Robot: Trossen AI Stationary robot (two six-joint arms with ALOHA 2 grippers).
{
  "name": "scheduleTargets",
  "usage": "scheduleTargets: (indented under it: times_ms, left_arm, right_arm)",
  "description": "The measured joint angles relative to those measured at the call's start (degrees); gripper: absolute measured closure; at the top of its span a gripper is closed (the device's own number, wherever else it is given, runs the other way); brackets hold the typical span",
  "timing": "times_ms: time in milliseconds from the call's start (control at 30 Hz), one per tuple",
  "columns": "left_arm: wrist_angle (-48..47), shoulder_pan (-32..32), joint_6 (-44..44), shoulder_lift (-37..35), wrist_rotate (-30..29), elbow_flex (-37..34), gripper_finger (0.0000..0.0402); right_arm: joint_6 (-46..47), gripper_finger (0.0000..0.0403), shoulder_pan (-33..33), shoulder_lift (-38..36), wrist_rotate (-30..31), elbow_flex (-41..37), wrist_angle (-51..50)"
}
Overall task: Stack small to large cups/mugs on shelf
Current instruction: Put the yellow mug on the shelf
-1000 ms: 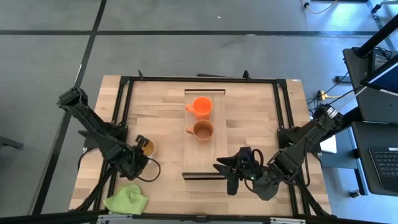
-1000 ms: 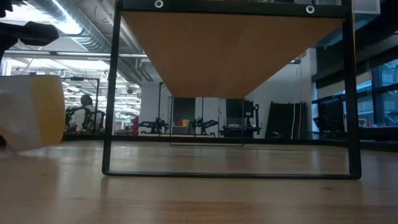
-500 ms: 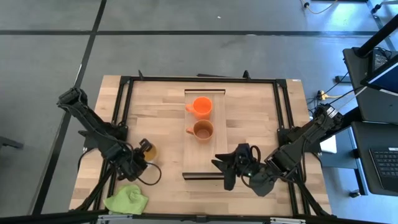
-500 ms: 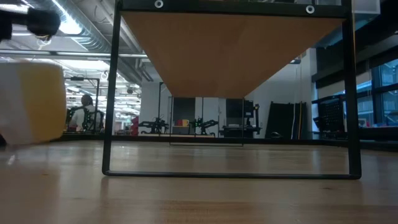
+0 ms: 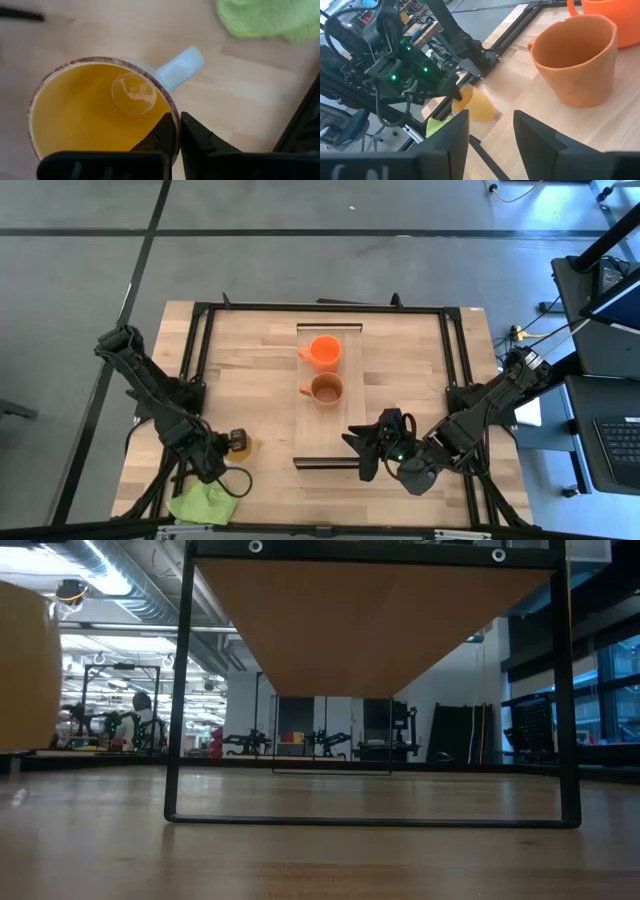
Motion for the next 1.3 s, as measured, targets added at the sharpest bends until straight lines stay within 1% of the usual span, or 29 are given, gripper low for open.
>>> scheduleTargets:
  times_ms: [133,267,433,600,733,867,1200,1300]
  left_arm:
    - [-0.04,-1.01,6.39,1.78,-0.09,0.0,0.0391]
    - [0.74,-1.13,11.41,1.92,-0.09,0.06,0.0391]
    - [2.86,-1.13,13.62,1.95,1.49,1.61,0.039]
    - [4.18,-1.15,12.93,1.93,0.59,2.12,0.0387]
    - [4.13,-1.13,9.52,1.93,-0.87,2.12,0.0374]
    - [4.11,-1.15,10.24,1.93,-0.63,2.12,0.0367]
    - [4.18,-1.15,10.35,1.93,0.12,2.12,0.0381]
    - [4.2,-1.08,10.23,1.93,1.79,2.12,0.0383]
  right_arm:
    - [0.1,0.0247,0.0,0.0,0.0,0.0,0.15]
    - [0.1,0.0247,0.0,0.0,0.04,0.0,0.13]
    - [0.1,0.0247,-0.04,0.0,0.44,0.0,0.09]
    - [0.1,0.0247,-0.04,0.0,0.48,0.0,-0.04]
    - [0.12,0.0247,-0.04,0.0,0.64,0.0,-0.59]
    - [0.12,0.0247,-0.33,0.0,0.63,0.0,-0.9]
    - [0.12,0.0247,-0.42,0.0,0.61,0.0,-0.9]
    - [0.12,0.0247,-0.42,0.0,0.61,0.0,-0.87]
